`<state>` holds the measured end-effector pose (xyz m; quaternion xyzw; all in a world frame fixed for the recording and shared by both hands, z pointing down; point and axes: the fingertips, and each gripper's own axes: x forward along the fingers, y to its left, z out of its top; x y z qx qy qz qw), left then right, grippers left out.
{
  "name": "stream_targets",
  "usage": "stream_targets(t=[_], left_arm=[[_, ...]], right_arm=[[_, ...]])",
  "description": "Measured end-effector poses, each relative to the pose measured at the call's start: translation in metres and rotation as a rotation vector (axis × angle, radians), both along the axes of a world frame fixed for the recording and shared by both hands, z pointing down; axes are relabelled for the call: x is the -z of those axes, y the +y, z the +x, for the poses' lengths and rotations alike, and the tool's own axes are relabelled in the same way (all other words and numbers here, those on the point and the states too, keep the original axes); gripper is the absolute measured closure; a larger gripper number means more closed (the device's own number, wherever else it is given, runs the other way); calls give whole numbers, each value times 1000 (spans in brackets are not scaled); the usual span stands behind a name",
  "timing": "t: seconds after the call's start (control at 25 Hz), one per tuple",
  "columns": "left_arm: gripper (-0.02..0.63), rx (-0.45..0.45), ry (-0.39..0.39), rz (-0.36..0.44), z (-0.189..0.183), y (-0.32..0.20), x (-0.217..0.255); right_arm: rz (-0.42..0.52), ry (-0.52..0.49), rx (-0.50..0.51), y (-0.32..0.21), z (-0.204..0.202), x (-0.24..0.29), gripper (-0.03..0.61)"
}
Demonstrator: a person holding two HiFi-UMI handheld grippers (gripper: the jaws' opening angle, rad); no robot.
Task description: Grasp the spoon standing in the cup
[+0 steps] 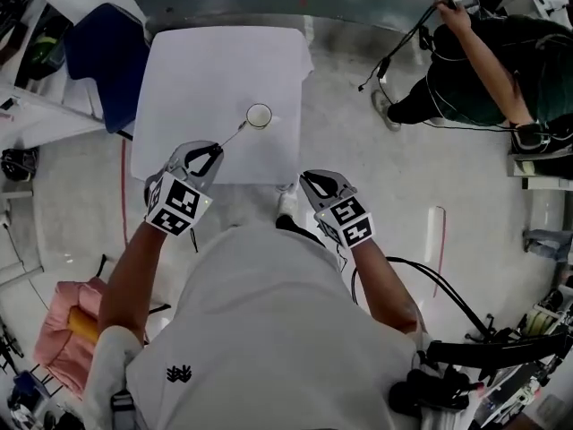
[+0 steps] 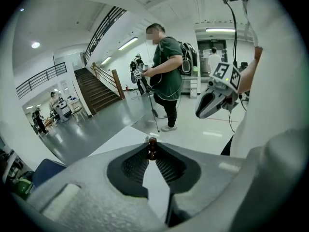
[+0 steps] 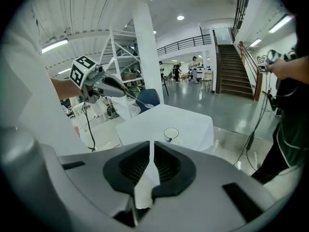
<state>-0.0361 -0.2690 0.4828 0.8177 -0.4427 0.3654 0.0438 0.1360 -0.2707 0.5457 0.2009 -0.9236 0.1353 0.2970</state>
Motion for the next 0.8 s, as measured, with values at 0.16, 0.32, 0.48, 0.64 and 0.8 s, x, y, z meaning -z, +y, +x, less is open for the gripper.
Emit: stream_targets(t=[0.16,0.32,0.48,0.64,0.8], left_arm=[[563,-18,23,10,-9,34,18],[563,-36,47,30,-25,69,36],[563,-44,75,48,-38,106,48],[563,-59,96,55,-49,144,54],[563,-79,103,50,-61,179,58]], right_arm=[[13,9,-12,22,-14,5,545],[37,15,-26,47,-33,12,549],[61,24,-38,76,-47,19,557],[74,25,-58,108,-60,21,568],[79,26,-65,139,-74,22,569]])
